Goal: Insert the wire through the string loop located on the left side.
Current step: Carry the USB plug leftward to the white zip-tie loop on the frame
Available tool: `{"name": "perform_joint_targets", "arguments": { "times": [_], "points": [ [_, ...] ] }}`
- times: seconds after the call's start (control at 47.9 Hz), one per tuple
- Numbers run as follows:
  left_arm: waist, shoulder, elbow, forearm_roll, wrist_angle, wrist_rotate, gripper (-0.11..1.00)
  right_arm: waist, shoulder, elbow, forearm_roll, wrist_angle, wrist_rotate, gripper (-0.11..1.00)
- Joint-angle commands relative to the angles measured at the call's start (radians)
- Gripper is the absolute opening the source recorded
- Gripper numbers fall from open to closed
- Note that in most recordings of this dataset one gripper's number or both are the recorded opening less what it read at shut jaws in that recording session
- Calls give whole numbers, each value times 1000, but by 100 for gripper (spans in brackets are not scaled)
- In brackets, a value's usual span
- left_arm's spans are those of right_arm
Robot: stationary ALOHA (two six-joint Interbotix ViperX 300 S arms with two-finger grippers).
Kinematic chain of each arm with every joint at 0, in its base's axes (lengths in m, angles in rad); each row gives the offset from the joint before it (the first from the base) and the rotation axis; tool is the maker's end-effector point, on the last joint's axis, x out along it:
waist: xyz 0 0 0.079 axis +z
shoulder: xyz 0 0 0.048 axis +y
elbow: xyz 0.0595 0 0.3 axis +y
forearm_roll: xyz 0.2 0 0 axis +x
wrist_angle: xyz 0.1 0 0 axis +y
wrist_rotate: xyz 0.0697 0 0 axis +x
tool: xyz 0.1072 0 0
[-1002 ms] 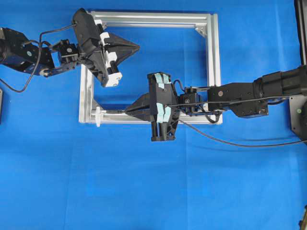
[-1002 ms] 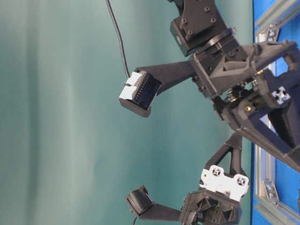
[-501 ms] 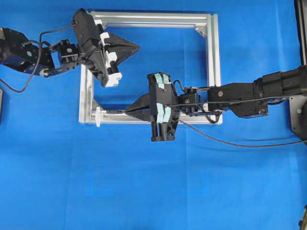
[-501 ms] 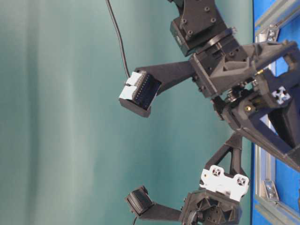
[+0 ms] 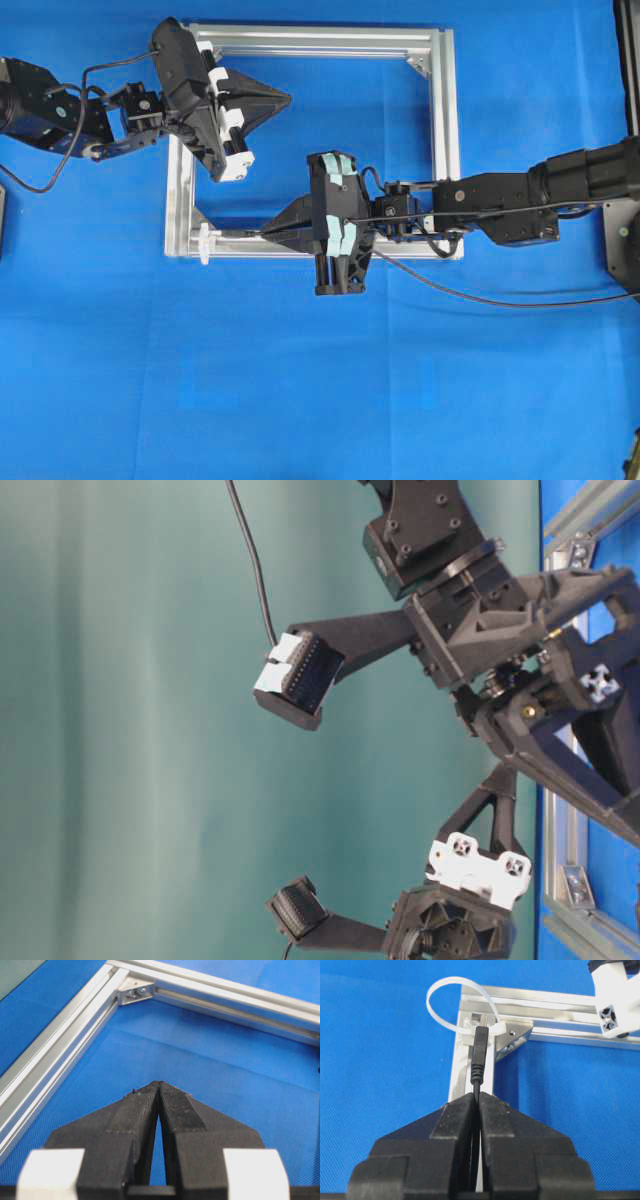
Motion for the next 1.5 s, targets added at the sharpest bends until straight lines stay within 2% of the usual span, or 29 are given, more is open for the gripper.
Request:
{"name": "perform_joint_targets", "arguments": {
  "times": [0.0,0.313,1.148,1.483],
  "points": [
    [-2,-34,-8,3,-6,0,0,2,-14,-18,-2,-3,0,1],
    [-2,-34,-11,3,-5,2,0,6,-6,-34,-2,-3,0,1],
    [-2,-34,-8,3,-6,2,0,6,118,-218,-8,20,-8,1],
    [-2,-34,-8,3,-6,2,0,6,138,-245,-8,20,-9,1]
  ]
}}
